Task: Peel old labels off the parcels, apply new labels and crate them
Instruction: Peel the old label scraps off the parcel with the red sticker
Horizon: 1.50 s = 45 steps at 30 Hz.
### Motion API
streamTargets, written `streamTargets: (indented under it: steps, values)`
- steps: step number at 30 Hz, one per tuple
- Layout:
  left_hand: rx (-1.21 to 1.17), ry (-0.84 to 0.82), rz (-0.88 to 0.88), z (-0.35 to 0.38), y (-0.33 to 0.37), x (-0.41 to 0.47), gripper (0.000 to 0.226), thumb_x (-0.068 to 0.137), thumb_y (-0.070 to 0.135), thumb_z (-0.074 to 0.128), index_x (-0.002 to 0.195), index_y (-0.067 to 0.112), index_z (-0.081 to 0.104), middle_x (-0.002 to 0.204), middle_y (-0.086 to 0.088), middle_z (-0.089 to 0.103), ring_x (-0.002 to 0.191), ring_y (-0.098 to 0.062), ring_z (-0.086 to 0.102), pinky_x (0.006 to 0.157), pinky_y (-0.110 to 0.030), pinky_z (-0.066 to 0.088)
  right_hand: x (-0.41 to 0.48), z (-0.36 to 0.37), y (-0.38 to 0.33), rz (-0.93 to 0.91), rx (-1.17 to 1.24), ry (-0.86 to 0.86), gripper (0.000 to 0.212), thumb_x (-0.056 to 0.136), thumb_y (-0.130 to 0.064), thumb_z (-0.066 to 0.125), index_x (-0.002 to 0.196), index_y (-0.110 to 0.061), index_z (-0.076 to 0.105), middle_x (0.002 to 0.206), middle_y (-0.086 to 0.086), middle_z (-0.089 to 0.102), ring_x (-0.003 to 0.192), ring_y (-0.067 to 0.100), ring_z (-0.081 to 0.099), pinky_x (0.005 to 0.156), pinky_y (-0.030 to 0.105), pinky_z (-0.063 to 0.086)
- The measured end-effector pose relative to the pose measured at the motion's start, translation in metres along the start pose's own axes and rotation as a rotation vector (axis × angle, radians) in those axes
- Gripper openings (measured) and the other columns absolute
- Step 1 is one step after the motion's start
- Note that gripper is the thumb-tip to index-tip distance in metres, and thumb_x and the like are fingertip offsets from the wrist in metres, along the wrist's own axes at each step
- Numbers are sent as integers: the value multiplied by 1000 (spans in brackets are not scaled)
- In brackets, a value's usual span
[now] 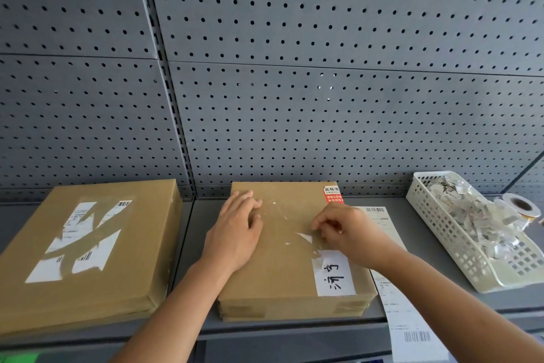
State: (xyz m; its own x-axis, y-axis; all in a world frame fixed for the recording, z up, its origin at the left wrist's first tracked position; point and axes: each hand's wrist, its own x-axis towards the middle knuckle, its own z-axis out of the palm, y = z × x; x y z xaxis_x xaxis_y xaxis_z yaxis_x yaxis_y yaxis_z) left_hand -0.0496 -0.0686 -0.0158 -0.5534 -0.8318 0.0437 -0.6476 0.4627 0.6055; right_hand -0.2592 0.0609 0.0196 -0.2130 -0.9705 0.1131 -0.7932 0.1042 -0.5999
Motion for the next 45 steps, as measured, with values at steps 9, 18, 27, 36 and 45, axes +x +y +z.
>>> streamTargets:
  steps: [9, 18, 27, 36, 45]
  values:
    - [0, 2, -2, 0, 1, 0, 36, 106, 35, 36, 139, 39, 49, 159, 29, 23, 150, 6, 2, 110, -47, 36, 1, 11, -7, 42, 16, -117, 22, 93, -9, 54, 96, -22, 72, 94, -12, 58, 77, 6, 58, 69, 15, 46]
    - [2, 9, 4, 2, -1, 1, 34, 105, 35, 37, 137, 40, 49, 158, 31, 24, 149, 8, 2, 108, -46, 38, 0, 22, -11, 64, 47, -66, 24, 98, -10, 49, 95, -19, 71, 94, -13, 60, 63, 4, 60, 61, 12, 44]
    - [4, 5, 7, 1, 0, -1, 34, 106, 35, 37, 137, 39, 49, 159, 29, 23, 149, 6, 2, 109, -46, 38, -3, 25, -7, 77, 100, -22, 26, 98, -9, 50, 96, -21, 73, 96, -13, 64, 79, 3, 62, 74, 18, 51]
    - [4, 11, 12, 1, 0, -1, 34, 106, 35, 38, 137, 38, 50, 159, 28, 24, 150, 5, 3, 111, -49, 37, -5, 31, -7, 37, -8, -8, 27, 97, -10, 47, 94, -21, 71, 98, -18, 62, 84, 6, 62, 77, 29, 51]
    - [9, 7, 0, 1, 0, 0, 34, 106, 36, 36, 138, 40, 48, 159, 30, 22, 149, 7, 1, 108, -49, 38, -7, 30, -7, 22, 30, 4, 25, 94, -7, 49, 87, -18, 70, 93, -13, 62, 79, -1, 57, 67, 10, 40]
